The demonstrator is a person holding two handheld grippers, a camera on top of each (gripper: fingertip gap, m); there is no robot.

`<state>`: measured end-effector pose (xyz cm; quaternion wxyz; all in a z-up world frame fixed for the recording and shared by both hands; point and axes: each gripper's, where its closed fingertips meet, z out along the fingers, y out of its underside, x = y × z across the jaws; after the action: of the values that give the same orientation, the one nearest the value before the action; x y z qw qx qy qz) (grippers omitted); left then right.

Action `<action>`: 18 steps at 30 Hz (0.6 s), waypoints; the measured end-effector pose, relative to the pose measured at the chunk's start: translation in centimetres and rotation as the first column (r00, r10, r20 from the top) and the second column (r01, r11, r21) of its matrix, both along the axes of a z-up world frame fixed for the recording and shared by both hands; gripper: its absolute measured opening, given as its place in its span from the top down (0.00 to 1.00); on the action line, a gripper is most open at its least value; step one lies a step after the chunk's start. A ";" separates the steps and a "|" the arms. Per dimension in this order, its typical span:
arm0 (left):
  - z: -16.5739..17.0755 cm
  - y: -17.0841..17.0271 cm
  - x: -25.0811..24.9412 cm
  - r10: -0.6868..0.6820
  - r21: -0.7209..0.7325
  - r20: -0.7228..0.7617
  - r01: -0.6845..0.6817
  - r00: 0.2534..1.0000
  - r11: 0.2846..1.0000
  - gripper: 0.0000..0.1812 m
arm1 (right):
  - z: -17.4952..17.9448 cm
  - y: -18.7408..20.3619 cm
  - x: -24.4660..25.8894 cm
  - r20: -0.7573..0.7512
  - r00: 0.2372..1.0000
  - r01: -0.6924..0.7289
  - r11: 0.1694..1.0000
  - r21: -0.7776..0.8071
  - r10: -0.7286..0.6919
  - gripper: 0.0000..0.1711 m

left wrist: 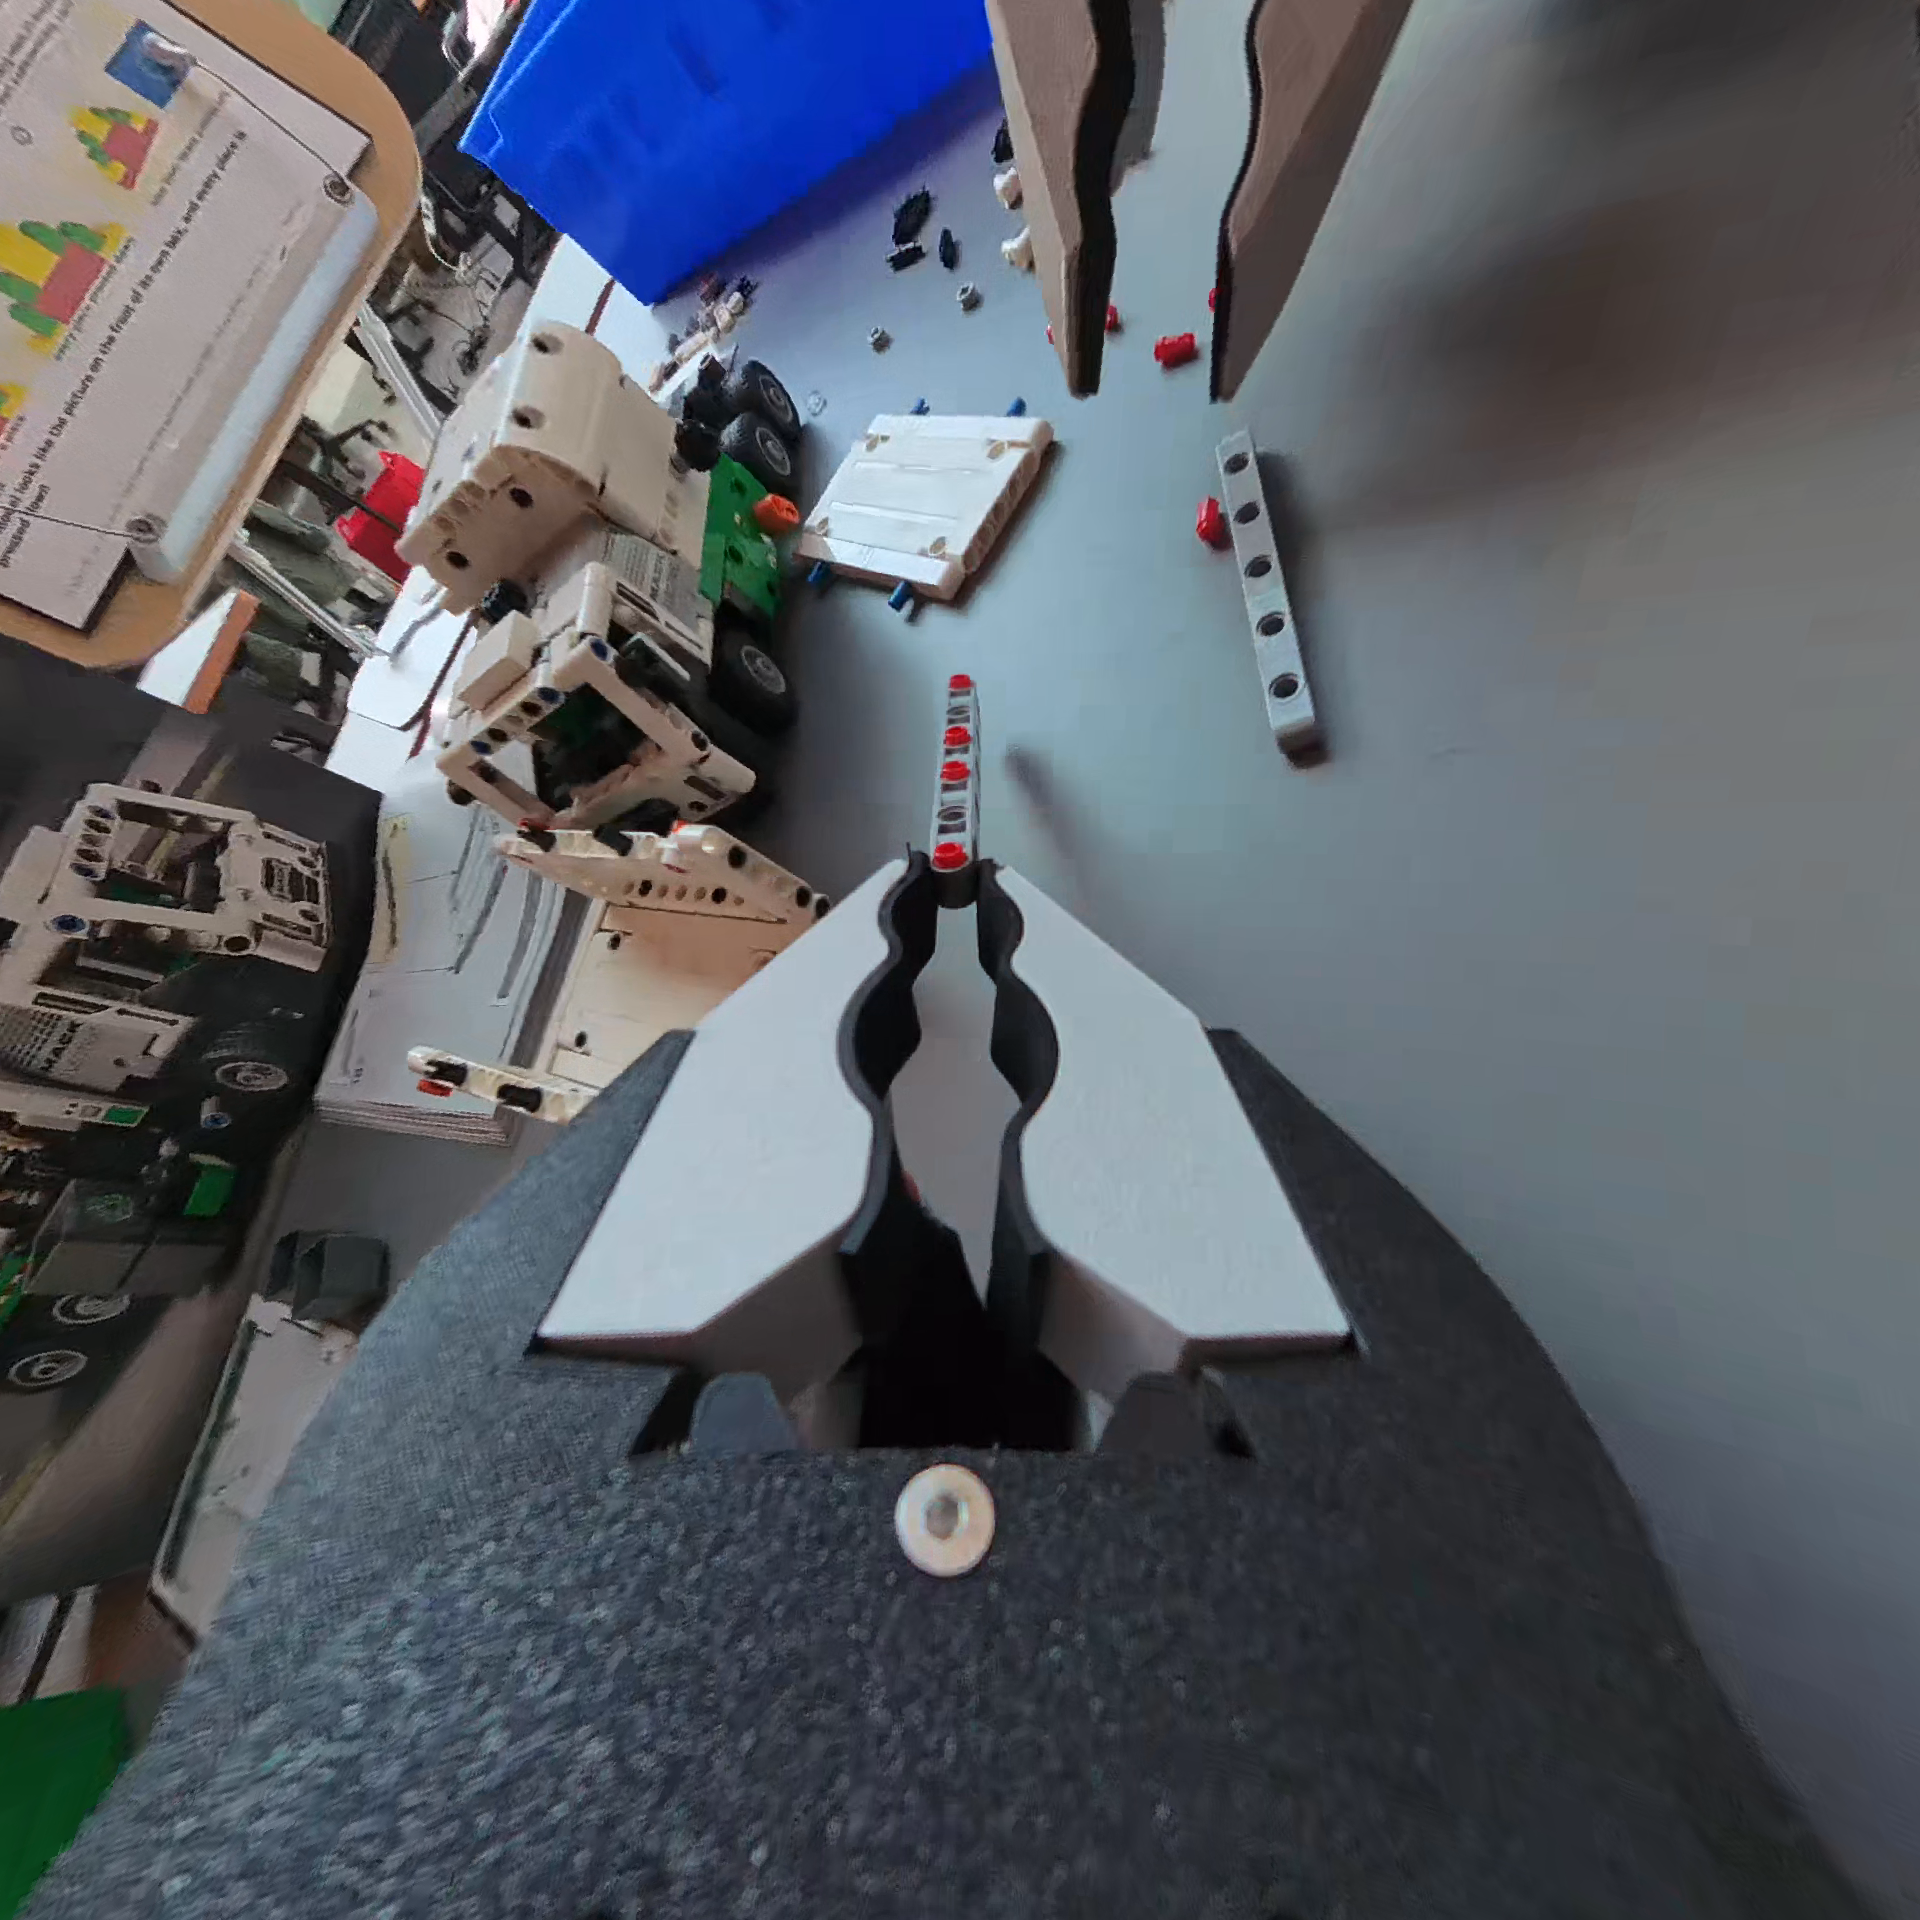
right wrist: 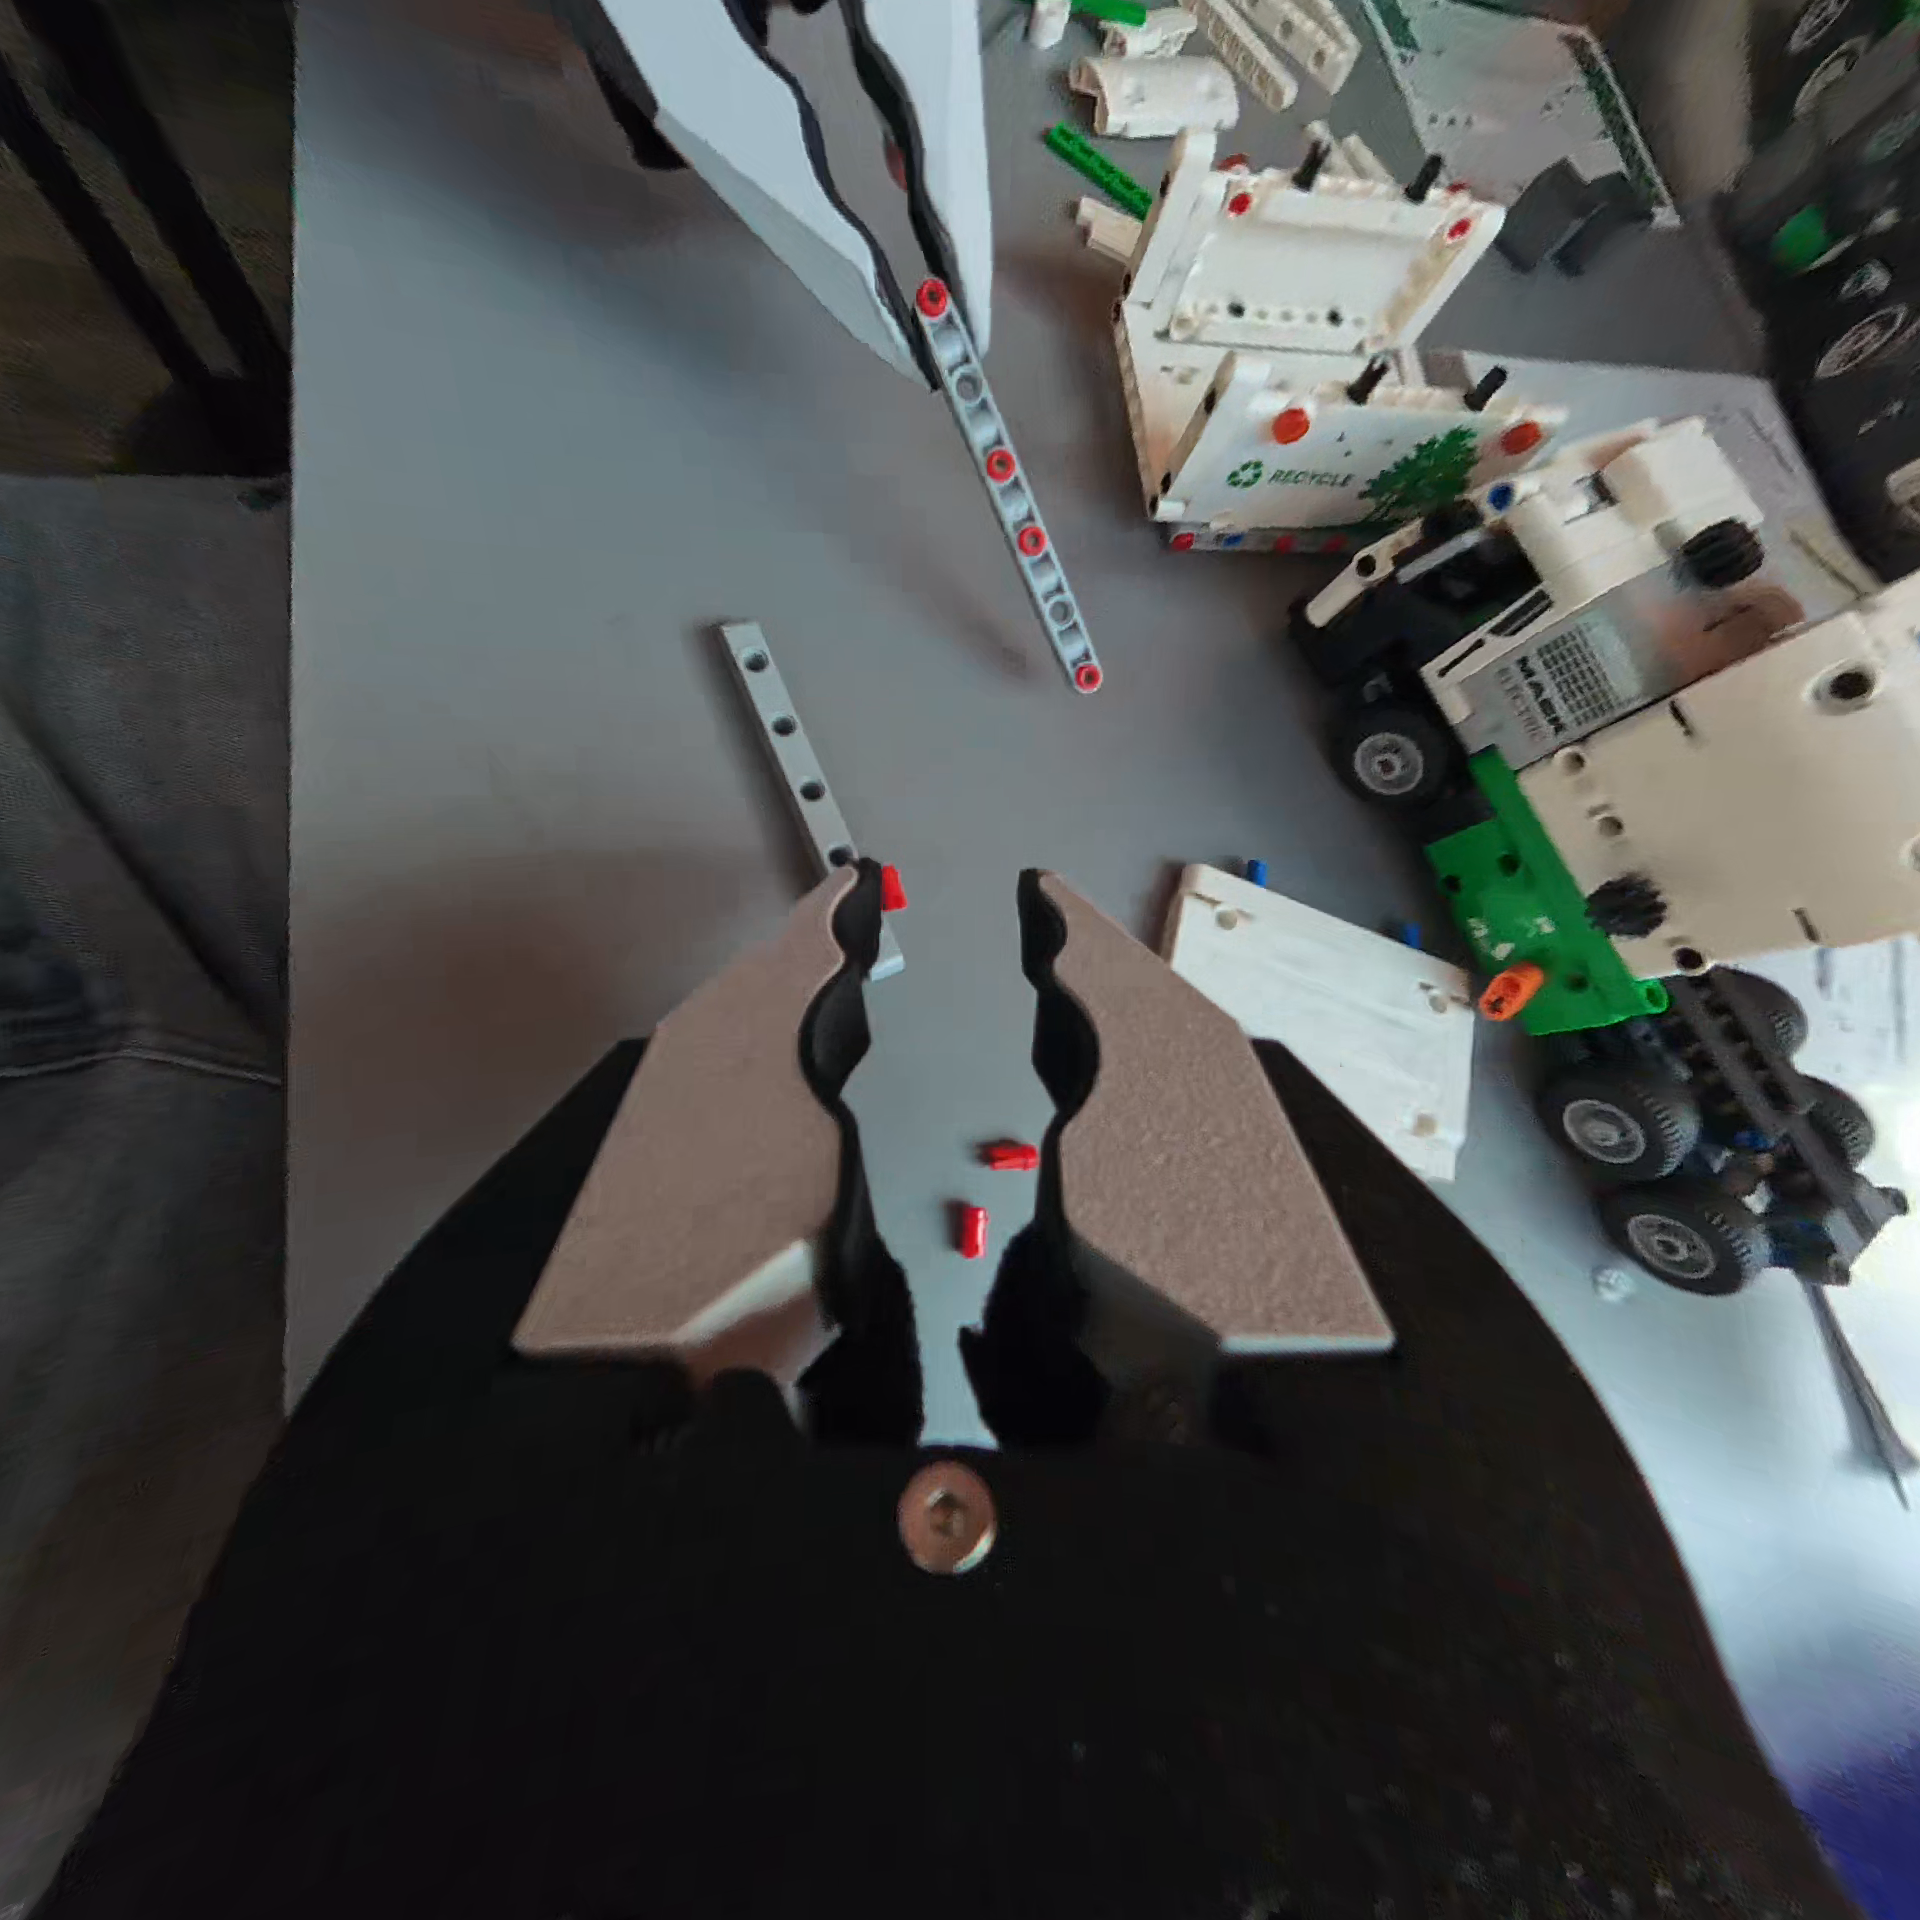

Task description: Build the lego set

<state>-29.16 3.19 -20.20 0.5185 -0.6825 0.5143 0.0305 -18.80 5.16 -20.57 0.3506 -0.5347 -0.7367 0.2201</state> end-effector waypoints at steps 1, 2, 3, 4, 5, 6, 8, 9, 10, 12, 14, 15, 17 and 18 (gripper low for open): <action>-0.1 0.0 -0.1 -0.003 0.043 -0.039 0.005 0.999 0.999 0.97 | 0.0 0.2 0.2 0.006 1.000 0.015 1.000 -0.023 -0.015 0.86; -0.2 0.0 -0.2 -0.012 0.084 -0.090 0.019 0.996 0.996 0.97 | 0.0 0.3 0.3 0.010 1.000 0.021 0.999 -0.044 -0.021 0.85; -0.2 -0.1 -0.3 -0.014 0.129 -0.141 0.033 0.990 0.991 0.97 | -0.1 0.1 0.3 0.010 1.000 0.020 0.997 -0.079 -0.019 0.85; 0.0 -0.3 -0.2 -0.020 0.169 -0.172 0.049 0.985 0.984 0.97 | -0.1 -0.1 0.1 0.002 1.000 0.024 0.992 -0.126 -0.024 0.85; 0.1 -0.6 0.2 -0.037 0.184 -0.182 0.071 0.983 0.980 0.97 | -0.1 -0.2 -0.4 -0.005 0.999 0.036 0.986 -0.164 -0.037 0.85; 0.3 -0.8 0.5 -0.042 0.196 -0.188 0.079 0.981 0.977 0.97 | -0.1 -0.3 -1.2 -0.011 0.999 0.046 0.981 -0.190 -0.049 0.83; 0.3 -1.2 1.1 -0.051 0.207 -0.210 0.096 0.976 0.974 0.97 | 0.1 -1.1 -3.3 -0.034 0.999 0.015 0.982 -0.186 -0.021 0.74; 0.1 -1.2 1.3 -0.048 0.199 -0.213 0.092 0.976 0.976 0.97 | 0.2 -1.5 -4.0 -0.047 0.999 -0.004 0.989 -0.147 -0.003 0.75; 0.0 -1.3 1.4 -0.049 0.191 -0.212 0.090 0.976 0.977 0.97 | 0.0 -2.1 -4.6 -0.047 0.998 -0.034 0.995 -0.096 0.030 0.76; -0.2 -1.5 1.6 -0.055 0.182 -0.207 0.093 0.977 0.979 0.97 | -0.1 -2.1 -5.3 -0.054 0.997 -0.048 0.996 0.077 0.052 0.80; -0.5 -1.9 1.8 -0.066 0.166 -0.204 0.101 0.977 0.981 0.97 | 0.0 -2.2 -5.8 -0.067 0.995 -0.059 0.972 0.226 0.076 0.86; -0.5 -1.9 1.9 -0.065 0.173 -0.208 0.103 0.976 0.979 0.97 | -0.1 -2.2 -6.1 -0.065 0.995 -0.058 0.961 0.271 0.078 0.88; -0.5 -1.9 2.1 -0.068 0.178 -0.217 0.107 0.974 0.978 0.97 | -0.7 -2.5 -6.8 -0.043 0.995 -0.073 0.960 0.271 0.088 0.89; -0.5 -1.9 2.2 -0.064 0.180 -0.220 0.105 0.973 0.978 0.97 | -1.0 -2.7 -7.2 -0.032 0.995 -0.082 0.963 0.256 0.093 0.88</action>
<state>-26.94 1.33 -20.66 0.5244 -0.5998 0.5902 0.1302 -25.99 2.50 -21.53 0.4220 -0.4474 -0.7740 0.1508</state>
